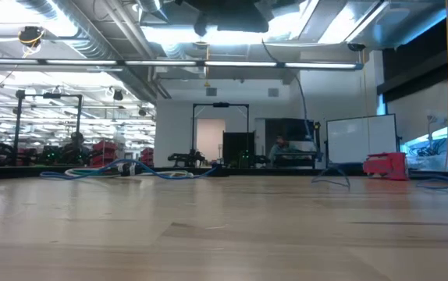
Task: Coil cords
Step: Coil the blue wire onto the black spool
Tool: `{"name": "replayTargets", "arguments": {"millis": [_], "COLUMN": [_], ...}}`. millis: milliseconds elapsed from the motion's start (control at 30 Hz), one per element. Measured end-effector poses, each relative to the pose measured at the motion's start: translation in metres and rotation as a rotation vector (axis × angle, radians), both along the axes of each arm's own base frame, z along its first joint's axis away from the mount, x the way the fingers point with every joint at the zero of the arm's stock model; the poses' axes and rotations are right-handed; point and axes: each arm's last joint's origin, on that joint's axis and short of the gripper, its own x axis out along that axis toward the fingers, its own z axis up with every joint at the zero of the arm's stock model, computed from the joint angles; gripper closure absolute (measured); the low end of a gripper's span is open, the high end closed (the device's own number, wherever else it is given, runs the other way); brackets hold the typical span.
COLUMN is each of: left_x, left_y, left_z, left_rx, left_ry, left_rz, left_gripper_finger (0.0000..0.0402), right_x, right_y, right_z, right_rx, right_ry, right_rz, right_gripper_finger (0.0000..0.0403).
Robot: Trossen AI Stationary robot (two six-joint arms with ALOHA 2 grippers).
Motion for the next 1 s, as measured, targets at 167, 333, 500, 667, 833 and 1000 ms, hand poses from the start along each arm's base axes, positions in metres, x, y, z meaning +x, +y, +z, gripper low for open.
{"name": "replayTargets", "arguments": {"millis": [167, 333, 500, 667, 833, 1000], "left_x": [0.001, 0.003, 0.004, 0.000, -0.012, -0.029], "left_y": [-0.001, -0.001, -0.001, 0.001, 0.006, 0.010], "left_z": [-0.004, -0.011, -0.015, -0.016, -0.013, -0.003], "left_rx": [0.034, 0.036, 0.037, 0.063, 0.117, 0.142], "left_ry": [0.035, 0.067, 0.081, 0.117, 0.197, 0.245], "left_rz": [-0.012, -0.012, -0.011, 0.033, 0.148, 0.222], "left_gripper_finger": [0.0396, 0.0396, 0.0396, 0.0400, 0.0400, 0.0401], "right_x": [-0.013, -0.028, -0.033, -0.033, -0.035, -0.036], "right_y": [-0.001, -0.002, -0.002, -0.002, 0.002, 0.011], "right_z": [0.013, 0.026, 0.030, 0.025, 0.019, 0.012], "right_rx": [0.009, 0.014, 0.020, 0.029, 0.035, 0.028], "right_ry": [-0.061, -0.124, -0.135, -0.077, -0.009, 0.078], "right_rz": [0.021, 0.033, 0.040, 0.045, 0.077, 0.112], "right_gripper_finger": [0.0398, 0.0398, 0.0398, 0.0398, 0.0398, 0.0398]}}
